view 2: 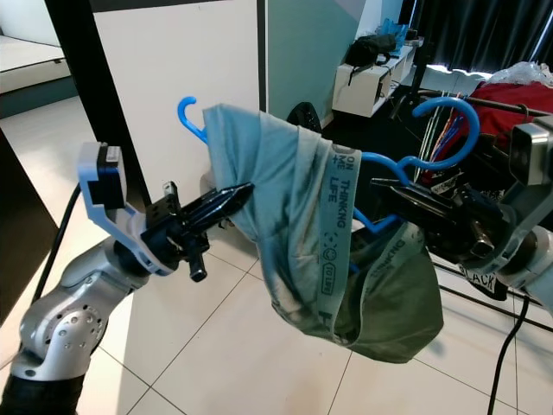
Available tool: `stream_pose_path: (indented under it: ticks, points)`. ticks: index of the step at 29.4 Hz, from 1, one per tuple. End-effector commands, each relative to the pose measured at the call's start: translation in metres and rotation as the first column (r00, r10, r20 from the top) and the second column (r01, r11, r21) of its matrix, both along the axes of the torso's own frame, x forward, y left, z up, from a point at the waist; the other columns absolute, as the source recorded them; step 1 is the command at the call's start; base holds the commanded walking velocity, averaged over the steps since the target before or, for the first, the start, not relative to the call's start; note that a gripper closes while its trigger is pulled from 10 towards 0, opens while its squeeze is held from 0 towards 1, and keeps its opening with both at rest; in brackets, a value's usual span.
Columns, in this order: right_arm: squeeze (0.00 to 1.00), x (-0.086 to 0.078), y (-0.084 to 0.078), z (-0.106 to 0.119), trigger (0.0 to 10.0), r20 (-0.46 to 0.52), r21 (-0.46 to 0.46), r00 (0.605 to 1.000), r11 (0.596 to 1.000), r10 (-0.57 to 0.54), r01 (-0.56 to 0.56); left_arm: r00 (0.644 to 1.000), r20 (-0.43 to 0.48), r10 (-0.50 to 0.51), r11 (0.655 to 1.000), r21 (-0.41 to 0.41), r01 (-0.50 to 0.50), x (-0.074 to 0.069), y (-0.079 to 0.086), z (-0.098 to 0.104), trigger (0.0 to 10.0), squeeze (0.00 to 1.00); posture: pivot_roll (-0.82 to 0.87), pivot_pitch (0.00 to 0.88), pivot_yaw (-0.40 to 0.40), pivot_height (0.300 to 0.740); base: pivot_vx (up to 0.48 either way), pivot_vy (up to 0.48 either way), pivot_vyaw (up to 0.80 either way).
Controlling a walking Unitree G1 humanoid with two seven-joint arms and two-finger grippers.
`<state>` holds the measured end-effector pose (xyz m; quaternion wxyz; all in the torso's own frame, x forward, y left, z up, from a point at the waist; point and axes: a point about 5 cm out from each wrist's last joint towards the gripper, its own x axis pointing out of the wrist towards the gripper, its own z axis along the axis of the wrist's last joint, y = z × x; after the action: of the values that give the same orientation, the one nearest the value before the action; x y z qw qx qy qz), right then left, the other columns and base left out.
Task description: Hang hanger
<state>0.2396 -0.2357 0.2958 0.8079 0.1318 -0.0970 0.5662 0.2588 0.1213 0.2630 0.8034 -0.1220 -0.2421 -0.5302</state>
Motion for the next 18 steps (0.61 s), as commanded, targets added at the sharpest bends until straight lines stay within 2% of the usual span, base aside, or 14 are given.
stream_pose_path:
  ticks: [1, 2, 5, 6, 8, 11, 18]
  points:
    - [0.0, -0.004, -0.002, 0.008, 0.0, 0.03, -0.008, 1.0, 1.0, 0.001, -0.001, 1.0, 0.01, 0.023, 1.0, 0.006, -0.023, 0.0, 0.007, 0.001, 0.0, 0.0, -0.08, 0.0, -0.05, 0.74, 0.0, 0.0, 0.0]
    - [0.0, -0.005, -0.004, 0.007, 0.0, 0.024, -0.021, 1.0, 1.0, -0.007, 0.008, 0.999, 0.017, 0.052, 0.999, 0.004, -0.052, 0.002, 0.015, 0.003, 0.0, 0.0, -0.09, 0.0, -0.05, 0.74, 0.0, 0.0, 0.0]
    - [0.0, -0.005, -0.004, 0.007, 0.0, 0.024, -0.021, 1.0, 1.0, -0.007, 0.008, 0.999, 0.017, 0.052, 0.999, 0.004, -0.052, 0.002, 0.015, 0.003, 0.0, 0.0, -0.09, 0.0, -0.05, 0.74, 0.0, 0.0, 0.0]
    - [0.0, -0.006, -0.006, 0.005, 0.0, 0.012, -0.046, 1.0, 0.999, -0.016, 0.017, 0.996, 0.026, 0.082, 0.997, 0.001, -0.082, 0.005, 0.022, 0.007, 0.0, 0.0, -0.09, 0.0, -0.05, 0.74, 0.0, 0.0, 0.0]
    - [0.0, -0.006, -0.006, 0.005, 0.0, 0.012, -0.046, 1.0, 0.999, -0.016, 0.017, 0.996, 0.026, 0.082, 0.997, 0.001, -0.082, 0.005, 0.022, 0.007, 0.0, 0.0, -0.09, 0.0, -0.05, 0.74, 0.0, 0.0, 0.0]
    - [0.0, -0.009, -0.009, -0.026, 0.0, -0.086, -0.24, 0.994, 0.97, -0.061, 0.038, 0.99, 0.051, 0.131, 0.991, -0.003, -0.131, 0.007, 0.038, 0.015, 0.0, 0.0, -0.09, 0.0, -0.05, 0.74, 0.0, 0.0, 0.0]
    - [0.0, -0.01, -0.011, -0.034, 0.0, -0.111, -0.275, 0.99, 0.96, -0.091, 0.057, 0.989, 0.048, 0.137, 0.991, -0.003, -0.137, 0.007, 0.04, 0.014, 0.0, 0.0, -0.09, 0.0, -0.05, 0.74, 0.0, 0.0, 0.0]
